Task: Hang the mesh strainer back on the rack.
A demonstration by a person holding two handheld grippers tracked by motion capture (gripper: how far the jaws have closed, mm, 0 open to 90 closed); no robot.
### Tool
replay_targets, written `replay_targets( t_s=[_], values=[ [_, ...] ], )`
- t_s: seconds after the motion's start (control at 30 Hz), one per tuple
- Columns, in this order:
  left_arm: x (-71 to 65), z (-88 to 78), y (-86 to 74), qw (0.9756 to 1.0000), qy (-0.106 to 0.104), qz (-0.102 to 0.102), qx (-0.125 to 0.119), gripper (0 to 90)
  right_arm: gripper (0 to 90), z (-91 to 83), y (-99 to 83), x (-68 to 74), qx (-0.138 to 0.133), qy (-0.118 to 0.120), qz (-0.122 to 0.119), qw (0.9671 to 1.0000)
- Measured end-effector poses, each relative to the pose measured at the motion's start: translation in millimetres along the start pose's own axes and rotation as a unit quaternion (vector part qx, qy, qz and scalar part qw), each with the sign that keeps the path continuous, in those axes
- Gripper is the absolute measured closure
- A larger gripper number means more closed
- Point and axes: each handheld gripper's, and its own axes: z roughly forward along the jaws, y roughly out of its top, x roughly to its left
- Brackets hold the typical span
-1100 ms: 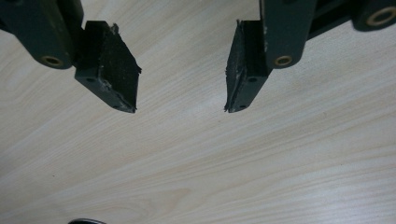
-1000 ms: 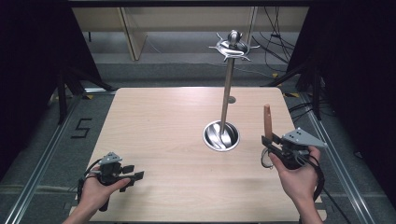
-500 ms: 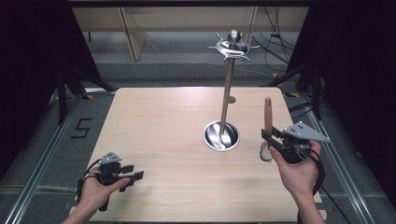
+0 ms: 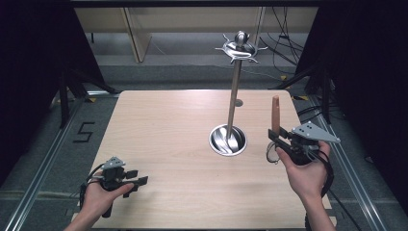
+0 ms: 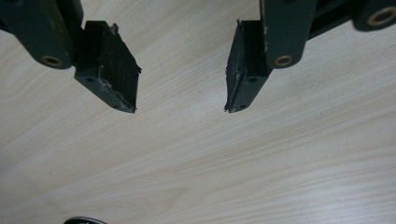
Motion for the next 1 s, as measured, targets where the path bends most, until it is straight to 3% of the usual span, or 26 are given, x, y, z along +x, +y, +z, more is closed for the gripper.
replay_targets(
  t_s=[0.33,0.4,0.43,0.63,0.67,0.8,0.83,0.87,0.97,1.0],
  values=[
    [1.1,-1.0,0.1,1.0,0.001,0.001,0.002,43.0,69.2,1.5,11.5,1.7,-0.009,0.003,-0.019,0.9998],
    [1.1,-1.1,0.1,1.0,0.002,0.001,0.002,43.0,69.3,0.8,12.2,3.7,-0.004,0.004,-0.008,1.0],
    [1.0,-1.1,0.1,1.0,0.003,0.0,0.001,43.0,69.3,1.3,13.5,2.4,-0.007,0.003,-0.019,0.9998],
    [1.0,-1.2,0.1,1.0,0.003,0.0,0.001,43.0,69.2,3.0,18.2,3.2,-0.009,0.005,-0.021,0.9997],
    [1.1,-1.3,0.2,1.0,0.003,0.0,0.001,43.0,69.2,2.4,18.5,5.0,-0.009,0.004,-0.01,0.9999],
    [1.3,-1.5,0.3,1.0,0.002,0.001,0.0,43.0,69.2,3.0,22.6,2.5,-0.018,0.004,-0.024,0.9995],
    [1.3,-1.4,0.3,1.0,0.002,0.0,0.0,43.0,69.2,1.8,23.8,3.7,-0.018,0.005,-0.009,0.9998],
    [1.1,-1.0,0.2,1.0,0.002,-0.002,-0.002,43.0,69.2,2.4,26.2,1.3,-0.024,0.004,-0.02,0.9995],
    [1.1,-1.0,0.3,1.0,0.002,-0.002,-0.001,43.0,69.2,2.9,28.4,0.5,-0.028,0.004,-0.022,0.9994],
    [1.1,-1.0,0.4,1.0,0.002,-0.002,-0.002,43.0,69.2,1.9,28.8,2.2,-0.025,-0.001,-0.01,0.9996]
  ],
)
